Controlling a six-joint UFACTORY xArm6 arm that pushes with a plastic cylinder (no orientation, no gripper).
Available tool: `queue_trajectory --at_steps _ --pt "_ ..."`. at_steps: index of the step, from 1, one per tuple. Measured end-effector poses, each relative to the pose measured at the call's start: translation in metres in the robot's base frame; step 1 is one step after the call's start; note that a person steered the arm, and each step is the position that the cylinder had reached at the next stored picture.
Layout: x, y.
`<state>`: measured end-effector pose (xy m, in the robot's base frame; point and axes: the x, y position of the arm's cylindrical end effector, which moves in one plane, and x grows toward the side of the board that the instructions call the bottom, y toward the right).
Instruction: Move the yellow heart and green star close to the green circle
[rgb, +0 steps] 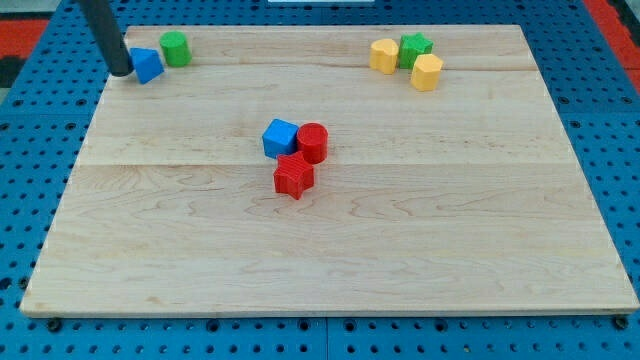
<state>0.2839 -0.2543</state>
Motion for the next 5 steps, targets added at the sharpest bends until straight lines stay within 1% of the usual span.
queue_trajectory --at_steps 1,2,3,4,5 --pt "0.015 -0.005" --pt "0.057 0.067" --pt "0.079 0.212" --pt "0.078 0.346" --pt "0.063 0.415"
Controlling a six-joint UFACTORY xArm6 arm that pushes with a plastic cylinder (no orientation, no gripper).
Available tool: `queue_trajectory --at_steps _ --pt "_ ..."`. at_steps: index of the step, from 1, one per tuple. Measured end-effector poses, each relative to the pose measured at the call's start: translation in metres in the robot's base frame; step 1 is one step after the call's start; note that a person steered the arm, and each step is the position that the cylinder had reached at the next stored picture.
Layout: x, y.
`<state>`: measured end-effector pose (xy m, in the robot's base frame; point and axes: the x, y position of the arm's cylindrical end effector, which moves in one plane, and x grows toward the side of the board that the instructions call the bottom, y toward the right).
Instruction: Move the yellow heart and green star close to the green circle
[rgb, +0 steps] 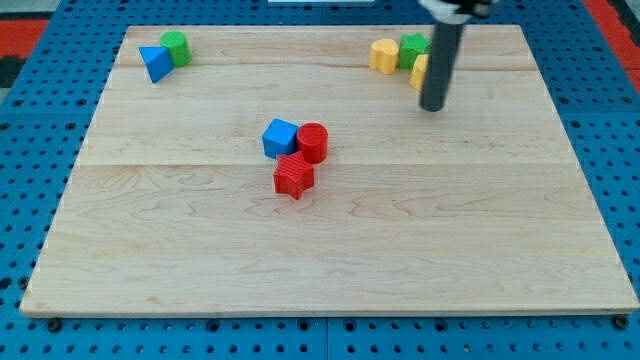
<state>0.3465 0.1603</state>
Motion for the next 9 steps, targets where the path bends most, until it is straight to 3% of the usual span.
queue_trajectory --at_steps 1,2,3,4,5,7,8,9 --pt "-0.052 0.022" --pt "-0.112 0.003" --pt "-0.116 -0.047" --pt "-0.109 -0.110" --pt "-0.093 -0.072" --pt "-0.063 -0.139" --pt "-0.013 -0.138" --pt "0.006 -0.175"
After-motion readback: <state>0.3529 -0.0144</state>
